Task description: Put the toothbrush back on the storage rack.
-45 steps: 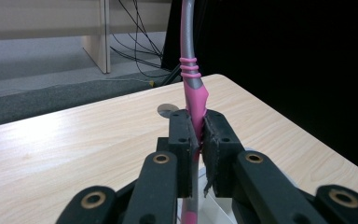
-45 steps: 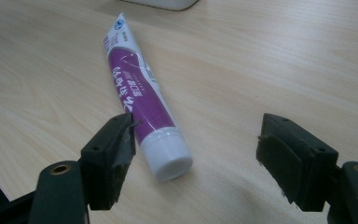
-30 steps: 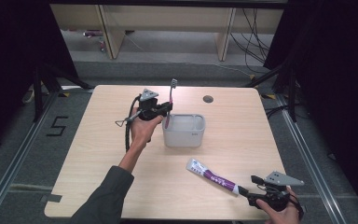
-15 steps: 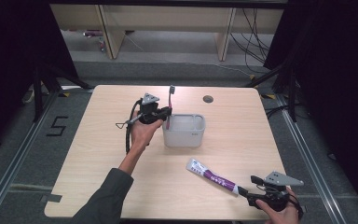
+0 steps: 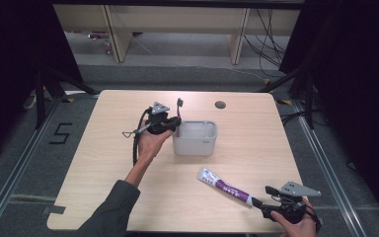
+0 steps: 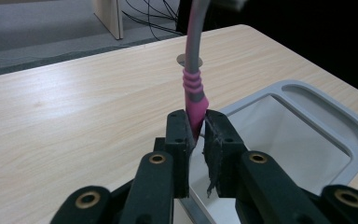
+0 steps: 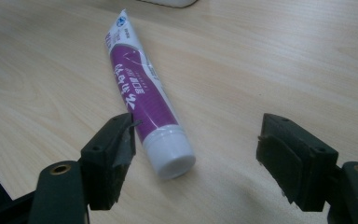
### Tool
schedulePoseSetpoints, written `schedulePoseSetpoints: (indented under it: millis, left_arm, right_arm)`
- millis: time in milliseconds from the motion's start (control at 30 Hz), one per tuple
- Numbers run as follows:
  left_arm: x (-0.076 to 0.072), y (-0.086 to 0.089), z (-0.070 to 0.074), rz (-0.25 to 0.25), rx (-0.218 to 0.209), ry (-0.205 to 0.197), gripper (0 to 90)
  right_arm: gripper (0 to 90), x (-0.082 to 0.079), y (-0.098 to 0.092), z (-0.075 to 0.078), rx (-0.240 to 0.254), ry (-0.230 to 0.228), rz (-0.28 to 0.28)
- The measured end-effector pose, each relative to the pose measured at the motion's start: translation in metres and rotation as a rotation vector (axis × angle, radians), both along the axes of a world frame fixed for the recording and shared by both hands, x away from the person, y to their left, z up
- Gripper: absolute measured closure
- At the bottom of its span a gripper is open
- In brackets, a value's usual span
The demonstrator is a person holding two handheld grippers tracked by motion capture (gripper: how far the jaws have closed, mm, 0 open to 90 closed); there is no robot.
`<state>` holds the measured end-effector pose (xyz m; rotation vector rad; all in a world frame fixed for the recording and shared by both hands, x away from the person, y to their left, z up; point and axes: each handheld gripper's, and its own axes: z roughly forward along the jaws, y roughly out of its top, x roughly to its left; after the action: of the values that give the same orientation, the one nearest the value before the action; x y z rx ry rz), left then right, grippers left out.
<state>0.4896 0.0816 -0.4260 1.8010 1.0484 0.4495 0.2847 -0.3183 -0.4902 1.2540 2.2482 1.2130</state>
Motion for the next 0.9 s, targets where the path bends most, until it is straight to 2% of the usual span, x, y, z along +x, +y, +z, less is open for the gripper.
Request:
schedulePoseSetpoints:
  millis: [67, 167, 233, 267, 367, 433, 467, 533, 567, 600, 667, 700, 733, 767, 800, 900]
  left_arm:
    - [0.0, 0.001, 0.0, -0.008, 0.024, 0.0, 78.8]
    - [0.0, 0.0, -0.001, 0.0, 0.007, -0.002, 77.7]
    - [-0.001, 0.001, -0.001, 0.0, 0.004, -0.007, 72.9]
    - [-0.001, 0.001, -0.001, -0.002, 0.003, -0.007, 67.3]
    - [-0.002, 0.001, -0.001, -0.002, 0.012, -0.004, 60.7]
    - [-0.004, 0.002, 0.001, 0.019, 0.03, -0.004, 52.7]
    - [-0.004, 0.004, 0.002, 0.011, 0.039, 0.0, 48.8]
    - [-0.007, 0.003, 0.002, 0.008, 0.024, -0.002, 44.1]
    - [-0.007, 0.003, 0.002, 0.008, 0.024, -0.002, 42.7]
    - [-0.01, 0.006, 0.003, 0.002, 0.045, -0.003, 40.2]
    - [-0.012, 0.008, 0.004, -0.004, 0.046, 0.013, 36.2]
    - [-0.014, 0.008, 0.004, 0.001, 0.029, 0.011, 34.6]
    - [-0.015, 0.01, 0.005, -0.01, 0.044, 0.017, 33.2]
    - [-0.018, 0.011, 0.005, -0.003, 0.038, 0.012, 32.3]
    - [-0.019, 0.013, 0.006, -0.011, 0.059, 0.017, 31.4]
    - [-0.025, 0.019, 0.009, 0.0, 0.04, 0.029, 28.8]
  right_arm:
    - [28.0, 0.0, 0.0, 0.0, 0.002, 0.003, 0.003]
    - [28.0, 0.0, 0.0, 0.0, 0.002, 0.004, 0.003]
    - [28.0, 0.0, 0.0, 0.0, 0.002, 0.005, 0.004]
    - [28.0, 0.0, 0.0, 0.0, 0.005, 0.008, 0.002]
    - [28.0, 0.0, 0.0, 0.0, 0.006, 0.008, 0.002]
    - [28.0, 0.0, 0.0, 0.0, 0.001, 0.005, 0.003]
    - [28.0, 0.0, 0.0, -0.001, 0.001, 0.005, 0.003]
    - [28.0, 0.0, 0.0, -0.001, 0.001, 0.005, 0.002]
    - [28.0, 0.0, 0.0, -0.001, 0.001, 0.005, 0.002]
    - [28.0, 0.0, 0.0, -0.001, 0.001, 0.005, 0.002]
    - [28.0, 0.0, 0.0, 0.0, 0.001, 0.004, 0.002]
    - [28.0, 0.0, 0.0, 0.0, 0.005, 0.007, 0.001]
    - [28.0, 0.0, 0.0, 0.0, 0.004, 0.008, 0.0]
    - [28.0, 0.0, 0.0, 0.0, 0.001, 0.005, 0.001]
    - [28.0, 0.0, 0.0, 0.0, 0.002, 0.006, 0.002]
    - [28.0, 0.0, 0.0, -0.001, 0.001, 0.005, 0.001]
